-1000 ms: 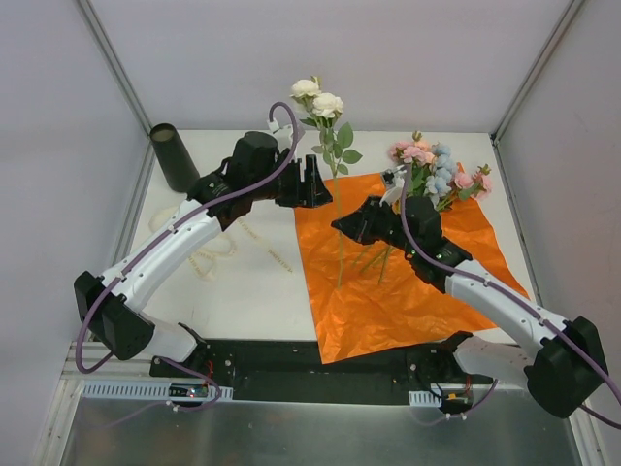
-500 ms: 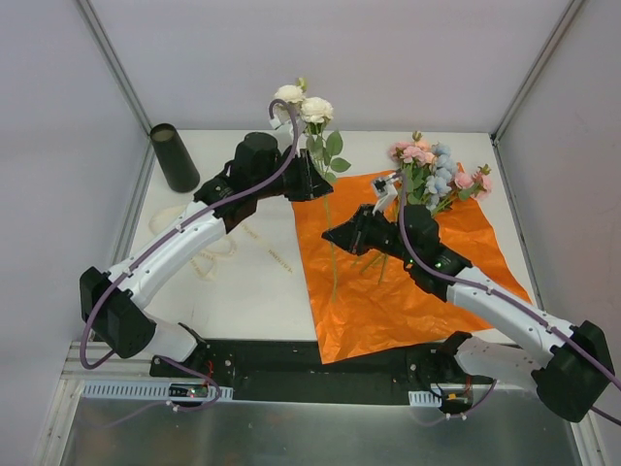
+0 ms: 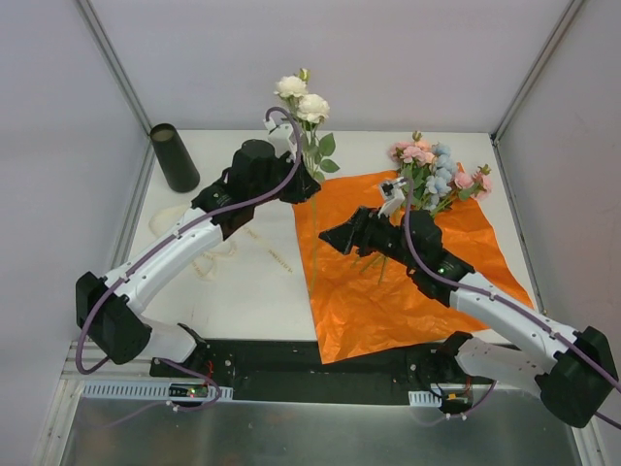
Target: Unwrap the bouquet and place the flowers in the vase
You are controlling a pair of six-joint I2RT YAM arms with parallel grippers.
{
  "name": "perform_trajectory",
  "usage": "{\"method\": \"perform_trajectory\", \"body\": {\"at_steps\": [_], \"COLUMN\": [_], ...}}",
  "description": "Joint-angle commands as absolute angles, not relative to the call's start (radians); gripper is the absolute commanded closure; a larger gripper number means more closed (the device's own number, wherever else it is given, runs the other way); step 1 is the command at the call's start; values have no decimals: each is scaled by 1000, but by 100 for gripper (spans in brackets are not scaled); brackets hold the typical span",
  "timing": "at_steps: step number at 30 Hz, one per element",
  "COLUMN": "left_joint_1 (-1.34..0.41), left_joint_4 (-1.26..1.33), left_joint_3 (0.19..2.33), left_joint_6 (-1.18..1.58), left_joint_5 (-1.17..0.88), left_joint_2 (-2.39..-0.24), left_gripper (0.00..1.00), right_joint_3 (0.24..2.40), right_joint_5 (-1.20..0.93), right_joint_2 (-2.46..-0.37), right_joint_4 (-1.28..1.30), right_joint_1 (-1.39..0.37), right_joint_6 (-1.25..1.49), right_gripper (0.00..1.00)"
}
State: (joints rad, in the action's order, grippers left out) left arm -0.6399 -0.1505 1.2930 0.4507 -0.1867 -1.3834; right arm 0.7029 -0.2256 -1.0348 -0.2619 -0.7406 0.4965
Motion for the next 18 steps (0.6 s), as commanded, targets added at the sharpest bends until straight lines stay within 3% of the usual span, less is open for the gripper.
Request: {"method": "perform_trajectory", "body": {"at_steps": [1, 2, 7, 9, 13, 18], "left_joint_1": [-618, -608, -525, -457, -339, -238], "left_joint_4": [-106, -104, -69, -8, 370, 664], "left_joint_3": [1322, 1334, 1474, 1512, 1488, 1600], "left_joint_6": [260, 229, 9, -50, -197, -374], "left_joint_5": [117, 173, 447, 468, 502, 587], "left_joint_2": [-1322, -1336, -1431, -1443, -1446, -1566], "left_gripper": [100, 100, 100, 100, 100, 100], "right_joint_3": [672, 666, 689, 716, 730, 755], "right_joint_5": [-138, -127, -109, -130, -144, -175], "right_joint_2": [-956, -950, -910, -885, -824, -766], "right_joint_4": [-308, -305, -224, -172, -150, -129], "right_joint_1": [-746, -746, -746, -746, -747, -746], "right_joint_6": [473, 469, 468, 469, 471, 476], "right_gripper": [8, 1, 1, 1, 1, 1]}}
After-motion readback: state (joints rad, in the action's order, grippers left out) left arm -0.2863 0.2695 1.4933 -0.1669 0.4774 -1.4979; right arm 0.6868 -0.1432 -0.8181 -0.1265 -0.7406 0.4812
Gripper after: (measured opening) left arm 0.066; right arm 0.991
